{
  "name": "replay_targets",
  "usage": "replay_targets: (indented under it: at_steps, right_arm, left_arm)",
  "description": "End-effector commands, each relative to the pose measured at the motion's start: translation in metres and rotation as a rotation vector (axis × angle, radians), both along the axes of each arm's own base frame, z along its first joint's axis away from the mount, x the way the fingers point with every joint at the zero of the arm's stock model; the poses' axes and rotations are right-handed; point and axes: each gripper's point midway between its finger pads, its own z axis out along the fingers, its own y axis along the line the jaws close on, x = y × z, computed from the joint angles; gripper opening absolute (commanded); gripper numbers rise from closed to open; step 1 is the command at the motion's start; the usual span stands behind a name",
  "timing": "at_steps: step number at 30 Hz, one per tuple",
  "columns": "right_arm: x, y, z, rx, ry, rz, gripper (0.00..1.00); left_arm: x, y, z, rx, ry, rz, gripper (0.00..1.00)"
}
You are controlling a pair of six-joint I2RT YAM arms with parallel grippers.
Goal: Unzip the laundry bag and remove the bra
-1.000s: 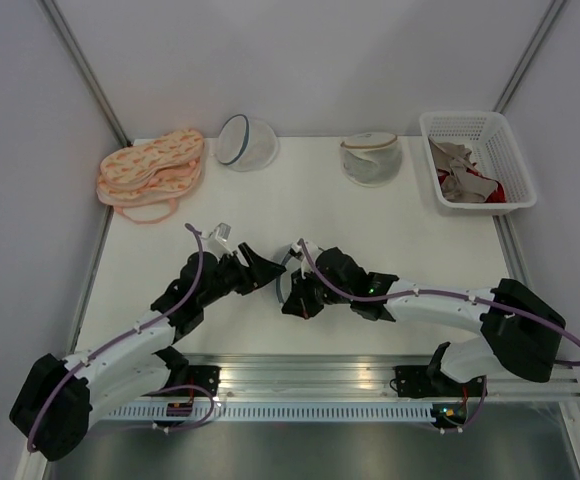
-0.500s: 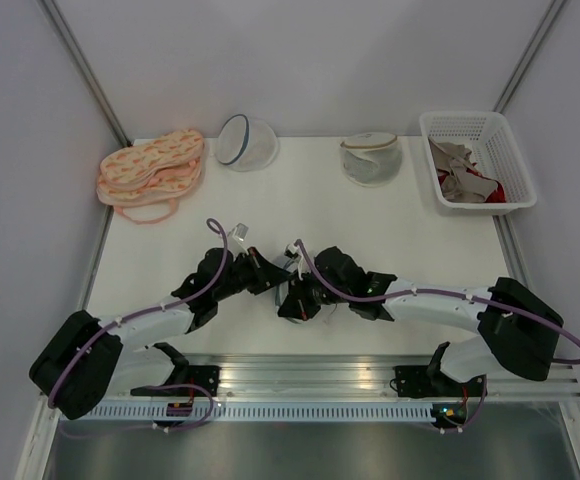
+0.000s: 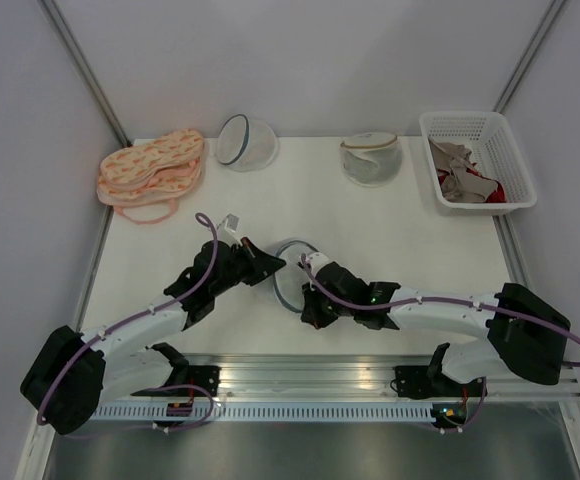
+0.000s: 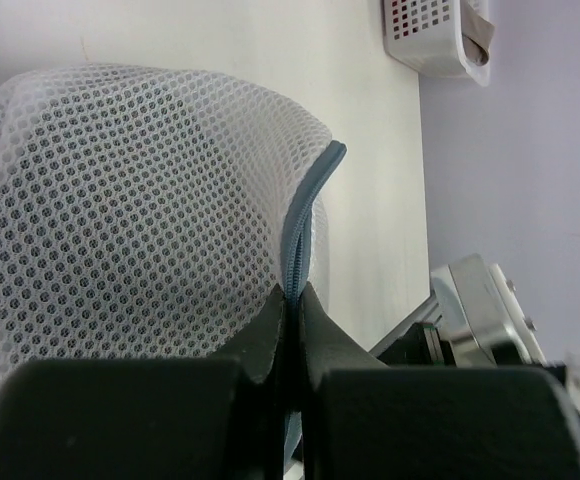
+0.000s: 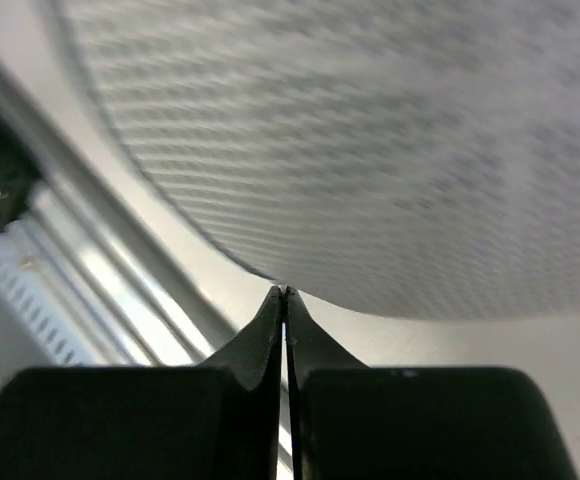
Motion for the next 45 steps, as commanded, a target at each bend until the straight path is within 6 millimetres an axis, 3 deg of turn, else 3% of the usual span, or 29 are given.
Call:
replay_targets:
  at_steps: [1,6,9,10,12,16,19,22,23,28,29,36,40,42,45]
  right_arm:
    - [0.031,-0.073,-0.023,-0.301,-0.091,-0.328,0.00]
    - [0.046,-0.099,-0.020,-0.363,-0.117,-0.478,0.00]
    - [0.049,-0.109,-0.029,-0.425,-0.115,-0.505,0.01]
    - [0.050,-0.112,-0.032,-0.444,-0.116,-0.515,0.00]
    - [0.050,-0.119,-0.041,-0.492,-0.115,-0.530,0.00]
    - [0.048,-0.126,-0.051,-0.535,-0.115,-0.533,0.00]
    - [0.048,-0.127,-0.053,-0.536,-0.121,-0.525,0.00]
    - [0.048,-0.124,-0.052,-0.523,-0.123,-0.515,0.00]
    - [0.048,-0.123,-0.052,-0.518,-0.122,-0.512,0.00]
    - [0.049,-0.118,-0.050,-0.497,-0.121,-0.502,0.00]
    - [0.049,-0.118,-0.050,-0.497,-0.121,-0.502,0.00]
    - [0.051,-0.113,-0.046,-0.479,-0.124,-0.501,0.00]
    - [0.052,-0.113,-0.046,-0.485,-0.126,-0.503,0.00]
    - [0.052,-0.114,-0.047,-0.486,-0.123,-0.507,0.00]
    - [0.051,-0.115,-0.047,-0.489,-0.122,-0.511,0.00]
  left_arm:
    - [0.015,0.003,0.023,0.002,-0.073,0.036,0.02]
    - [0.008,0.002,0.018,-0.005,-0.057,0.010,0.03]
    - [0.006,0.003,0.022,-0.014,-0.069,0.006,0.29]
    - [0.005,0.003,0.025,-0.022,-0.078,0.008,0.52]
    - [0.005,0.007,0.039,-0.048,-0.126,0.026,0.69]
    - [0.008,0.017,0.063,-0.060,-0.226,0.067,0.81]
    - [0.017,0.017,0.068,-0.003,-0.254,0.070,0.82]
    - [0.026,0.007,0.057,0.085,-0.215,0.026,0.82]
    - [0.029,0.002,0.062,0.088,-0.221,0.009,0.82]
    - [0.035,-0.021,0.034,0.190,-0.168,-0.110,0.73]
    - [0.037,-0.023,0.036,0.210,-0.171,-0.115,0.72]
    - [0.032,-0.021,-0.012,0.396,-0.099,-0.166,0.64]
    - [0.025,-0.016,-0.031,0.410,-0.060,-0.167,0.33]
    - [0.024,-0.014,-0.029,0.402,-0.060,-0.156,0.19]
    - [0.024,-0.008,-0.026,0.402,-0.069,-0.127,0.07]
